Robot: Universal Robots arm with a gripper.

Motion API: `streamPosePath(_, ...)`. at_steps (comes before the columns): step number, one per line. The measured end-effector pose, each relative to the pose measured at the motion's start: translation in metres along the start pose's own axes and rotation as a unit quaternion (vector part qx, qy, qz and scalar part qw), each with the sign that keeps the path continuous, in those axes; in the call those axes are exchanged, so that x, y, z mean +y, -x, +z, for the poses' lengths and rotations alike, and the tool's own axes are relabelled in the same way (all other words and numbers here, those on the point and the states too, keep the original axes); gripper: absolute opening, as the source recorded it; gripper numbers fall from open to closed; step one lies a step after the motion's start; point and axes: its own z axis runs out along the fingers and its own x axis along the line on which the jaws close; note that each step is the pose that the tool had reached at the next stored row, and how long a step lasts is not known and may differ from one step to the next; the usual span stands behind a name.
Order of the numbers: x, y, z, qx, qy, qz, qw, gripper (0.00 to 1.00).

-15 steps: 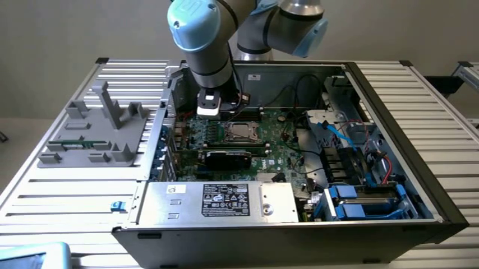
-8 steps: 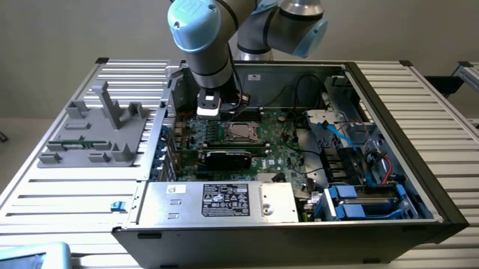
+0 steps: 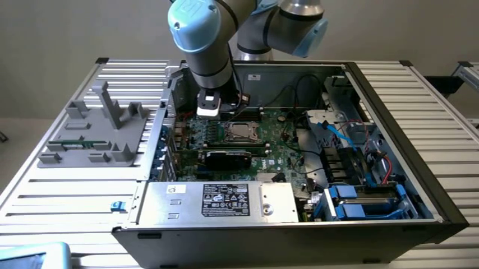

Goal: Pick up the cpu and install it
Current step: 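Install the first cpu locking lever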

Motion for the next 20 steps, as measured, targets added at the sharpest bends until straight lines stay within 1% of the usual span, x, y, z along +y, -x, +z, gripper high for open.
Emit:
streamPosePath(7, -0.0001, -0.0017, 0.0007, 0.0011, -0.0003, 0.004, 1.0000, 0.11)
streamPosePath(9, 0.0001, -0.0018, 0.0007, 0.0009, 0.0001, 0.005, 1.0000, 0.11)
streamPosePath(13, 0.0006, -0.0019, 0.0005, -0.0004, 0.0011, 0.009, 1.0000, 0.11)
streamPosePath(15, 0.0007, -0.0018, 0.0007, -0.0005, 0.0002, 0.010, 1.0000, 0.11)
streamPosePath(18, 0.0007, -0.0019, 0.0008, -0.0009, -0.0030, 0.011, 0.9999, 0.11)
streamPosePath(20, 0.0006, -0.0019, 0.0008, -0.0005, -0.0033, 0.012, 0.9999, 0.11)
